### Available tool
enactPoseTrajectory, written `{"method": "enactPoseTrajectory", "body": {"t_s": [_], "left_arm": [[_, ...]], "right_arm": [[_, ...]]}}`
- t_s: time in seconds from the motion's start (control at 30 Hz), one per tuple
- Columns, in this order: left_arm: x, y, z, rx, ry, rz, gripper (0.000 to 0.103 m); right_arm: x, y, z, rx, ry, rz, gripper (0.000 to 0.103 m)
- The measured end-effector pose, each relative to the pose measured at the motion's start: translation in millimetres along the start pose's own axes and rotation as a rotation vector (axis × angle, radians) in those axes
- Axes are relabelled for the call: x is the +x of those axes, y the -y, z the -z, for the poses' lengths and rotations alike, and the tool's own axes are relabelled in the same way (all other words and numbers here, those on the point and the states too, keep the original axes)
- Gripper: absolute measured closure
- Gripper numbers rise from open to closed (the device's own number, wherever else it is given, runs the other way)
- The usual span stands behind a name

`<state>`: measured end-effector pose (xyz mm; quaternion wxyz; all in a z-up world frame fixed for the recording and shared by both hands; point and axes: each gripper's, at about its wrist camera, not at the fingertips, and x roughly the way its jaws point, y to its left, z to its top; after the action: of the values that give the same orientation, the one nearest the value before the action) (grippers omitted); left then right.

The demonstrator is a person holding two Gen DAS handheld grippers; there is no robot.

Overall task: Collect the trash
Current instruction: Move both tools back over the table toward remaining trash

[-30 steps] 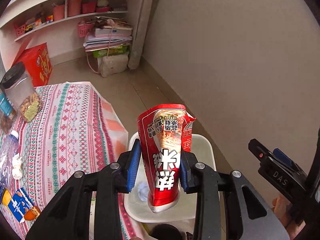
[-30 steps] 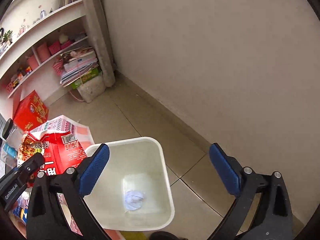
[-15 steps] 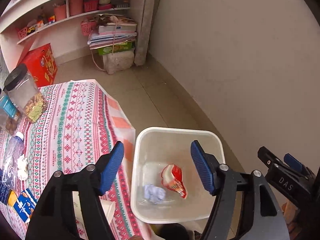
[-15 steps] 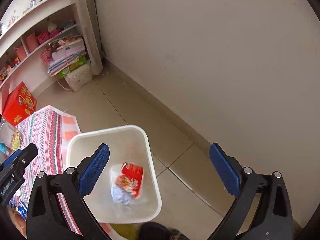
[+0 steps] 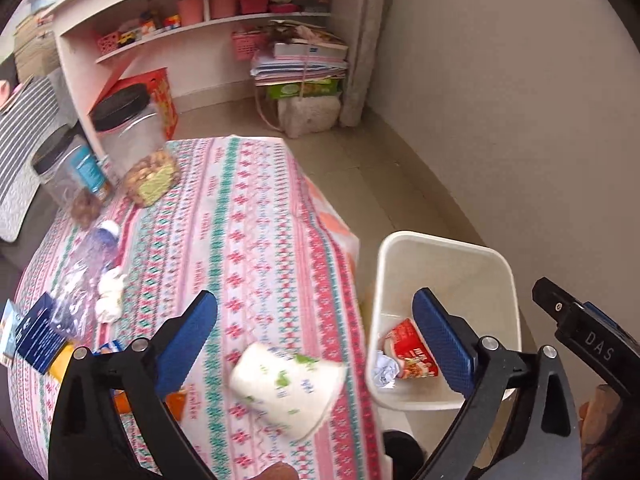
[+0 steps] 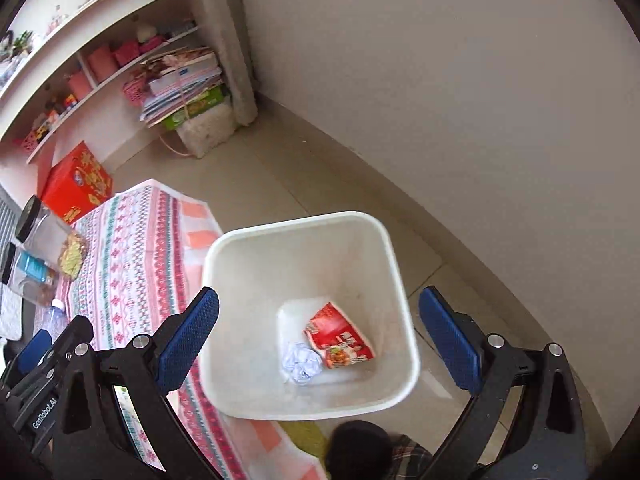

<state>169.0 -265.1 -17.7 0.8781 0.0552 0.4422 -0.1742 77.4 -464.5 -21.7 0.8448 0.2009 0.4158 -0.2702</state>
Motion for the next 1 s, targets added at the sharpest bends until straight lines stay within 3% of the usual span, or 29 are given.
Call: {"method": "enactPoseTrajectory", "body": {"t_s": [0.63, 1.0], "left_arm": [[-40, -163, 43, -0.203, 0.008, -0.171, 0.007], [-46, -233, 62, -0.226, -0.027, -0.289, 0.007]], "right_arm": [[-1, -148, 51, -0.221, -0.062, -0.119, 0.007], [-1, -224, 84, -0.354, -0.077, -0.188, 0.007]]}}
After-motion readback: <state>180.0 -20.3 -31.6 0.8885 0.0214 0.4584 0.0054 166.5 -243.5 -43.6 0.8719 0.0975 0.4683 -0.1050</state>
